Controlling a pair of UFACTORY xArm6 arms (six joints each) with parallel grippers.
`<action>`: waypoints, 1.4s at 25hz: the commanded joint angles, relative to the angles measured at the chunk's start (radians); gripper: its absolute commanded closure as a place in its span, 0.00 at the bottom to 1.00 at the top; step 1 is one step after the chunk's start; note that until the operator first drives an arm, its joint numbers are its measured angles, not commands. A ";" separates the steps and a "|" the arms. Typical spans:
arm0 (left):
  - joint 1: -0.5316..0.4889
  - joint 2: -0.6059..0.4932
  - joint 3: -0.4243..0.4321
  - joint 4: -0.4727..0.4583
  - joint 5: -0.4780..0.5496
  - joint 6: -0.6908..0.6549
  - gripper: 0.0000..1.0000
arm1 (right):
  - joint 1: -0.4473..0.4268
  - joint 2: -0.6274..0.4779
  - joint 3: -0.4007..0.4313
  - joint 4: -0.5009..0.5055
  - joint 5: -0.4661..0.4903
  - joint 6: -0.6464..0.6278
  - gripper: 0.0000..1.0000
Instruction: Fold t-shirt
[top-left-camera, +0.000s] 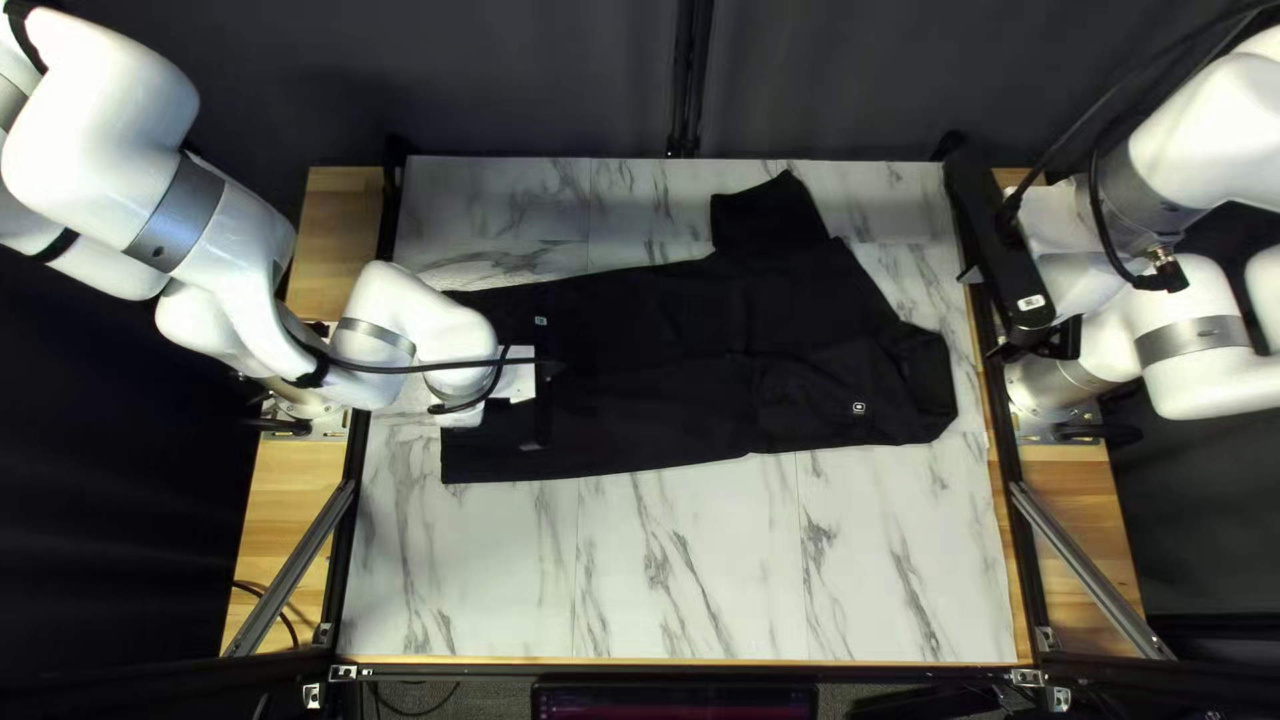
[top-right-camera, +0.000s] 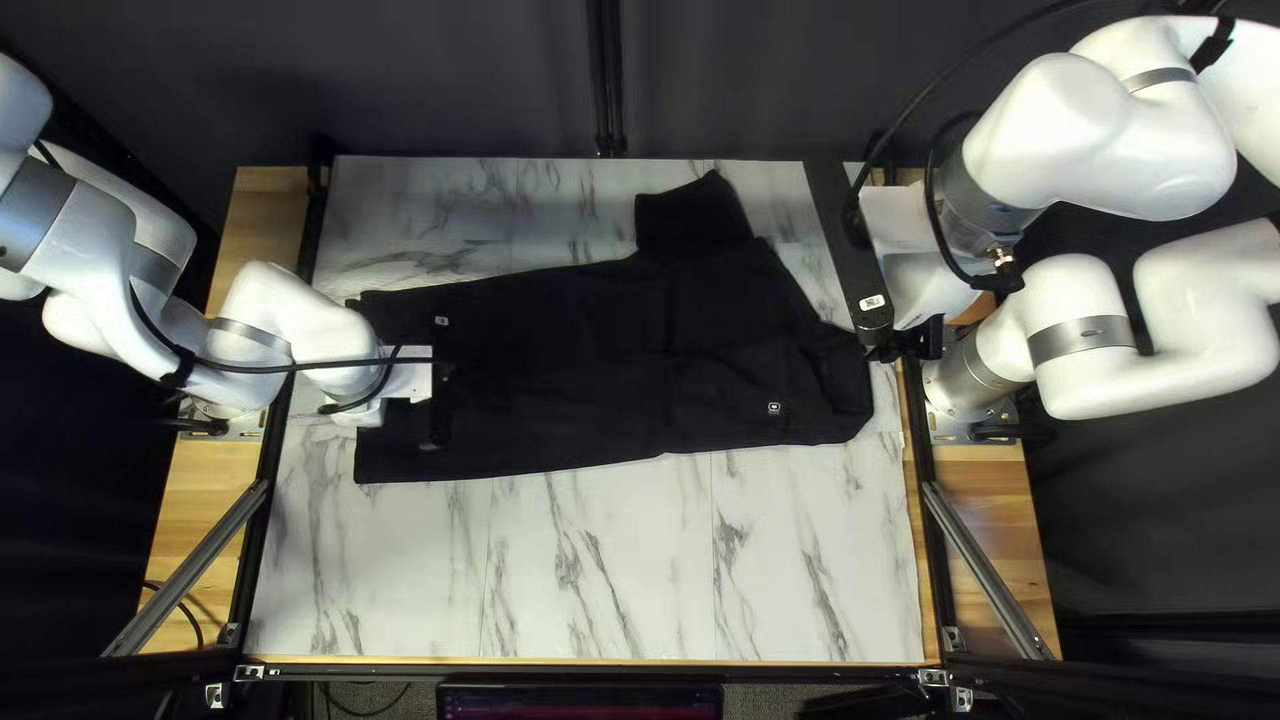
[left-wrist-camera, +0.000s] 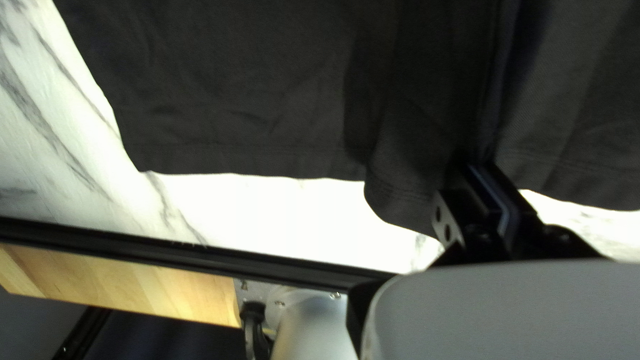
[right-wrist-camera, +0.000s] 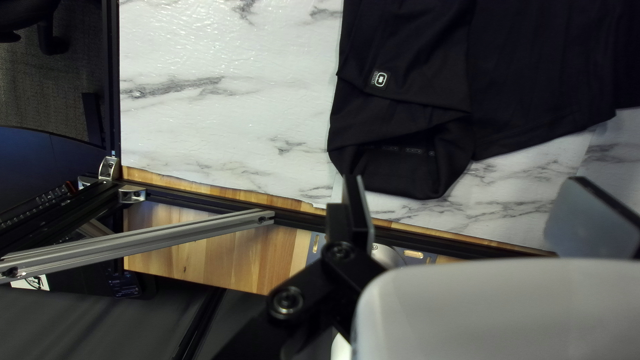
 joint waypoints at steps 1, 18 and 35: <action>-0.021 0.001 -0.007 -0.011 0.019 -0.022 0.91 | 0.000 0.000 0.000 0.000 0.000 0.000 0.00; 0.000 0.002 0.001 0.017 0.045 -0.072 0.52 | 0.000 0.000 0.000 0.000 0.000 0.000 0.00; -0.268 0.196 -0.147 0.028 0.023 -0.292 0.00 | 0.000 0.000 0.000 0.000 0.000 0.000 0.00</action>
